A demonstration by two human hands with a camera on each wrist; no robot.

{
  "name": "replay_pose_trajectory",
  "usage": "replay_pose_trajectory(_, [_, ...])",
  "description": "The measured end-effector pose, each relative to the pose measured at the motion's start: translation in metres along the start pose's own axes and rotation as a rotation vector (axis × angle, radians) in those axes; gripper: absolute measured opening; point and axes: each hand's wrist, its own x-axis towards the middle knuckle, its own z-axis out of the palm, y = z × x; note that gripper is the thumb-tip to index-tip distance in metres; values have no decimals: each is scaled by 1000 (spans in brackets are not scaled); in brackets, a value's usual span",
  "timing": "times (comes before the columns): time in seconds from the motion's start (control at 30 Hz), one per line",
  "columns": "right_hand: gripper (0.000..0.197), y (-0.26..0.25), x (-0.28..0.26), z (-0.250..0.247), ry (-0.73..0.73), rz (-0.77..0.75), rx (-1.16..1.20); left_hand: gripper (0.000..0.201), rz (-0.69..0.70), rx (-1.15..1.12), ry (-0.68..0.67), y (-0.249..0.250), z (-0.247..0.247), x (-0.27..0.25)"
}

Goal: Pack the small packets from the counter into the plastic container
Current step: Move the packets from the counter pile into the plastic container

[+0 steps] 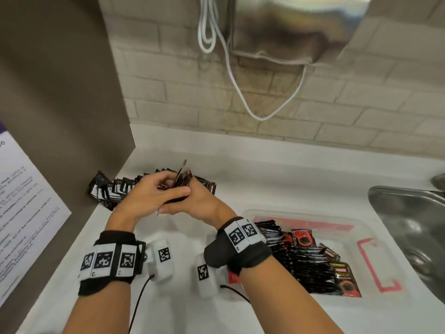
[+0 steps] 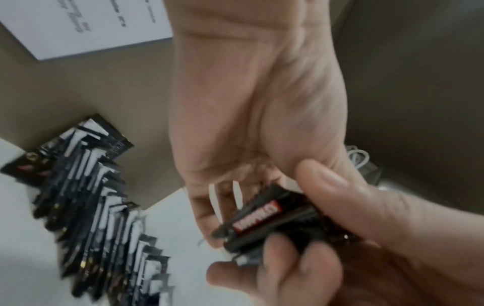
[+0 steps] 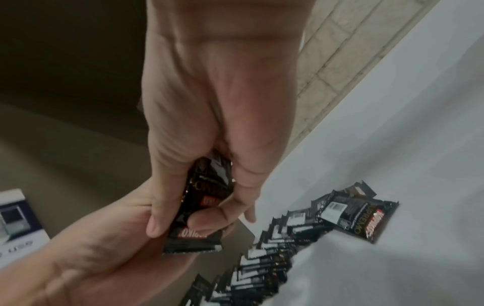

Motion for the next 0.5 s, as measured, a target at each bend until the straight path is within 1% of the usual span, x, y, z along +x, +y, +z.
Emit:
replay_pose_trajectory(0.07, [43, -8, -11, -9, 29, -47, 11, 28, 39, -15, -25, 10, 12, 3])
replay_pose_trajectory(0.13, [35, -15, -25, -18, 67, -78, 11, 28, 86, -40, -70, 19, 24, 5])
replay_pose_trajectory(0.23, [26, -20, -45, -32, 141, -86, -3, 41, 131, -25, -76, 30, 45, 8])
replay_pose_trajectory(0.27, [26, -20, -51, -37, 161, -84, -4, 44, 139, -20, -74, 34, 53, 9])
replay_pose_trajectory(0.3, [32, -20, -57, -42, 171, -83, 2, 44, 145, -25, -69, 36, 60, 9])
replay_pose_trajectory(0.33, [46, -19, -63, -47, 182, -77, 2, 45, 138, -41, -64, 39, 68, 9])
replay_pose_trajectory(0.37, [70, -19, -70, -52, 208, -61, -19, 45, 119, -63, -56, 41, 75, 8])
replay_pose_trajectory(0.4, [101, -17, -77, -57, 247, -50, -71, 45, 95, -84, -46, 44, 83, 8])
replay_pose_trajectory(0.43, [125, -14, -85, -62, 292, -57, -151, 45, 72, -103, -40, 47, 90, 8])
replay_pose_trajectory(0.47, [139, -12, -94, -67, 333, -91, -235, 47, 42, -130, -42, 51, 98, 7])
replay_pose_trajectory(0.5, [145, -10, -103, -72, 364, -143, -318, 52, 7, -172, -52, 56, 106, 7])
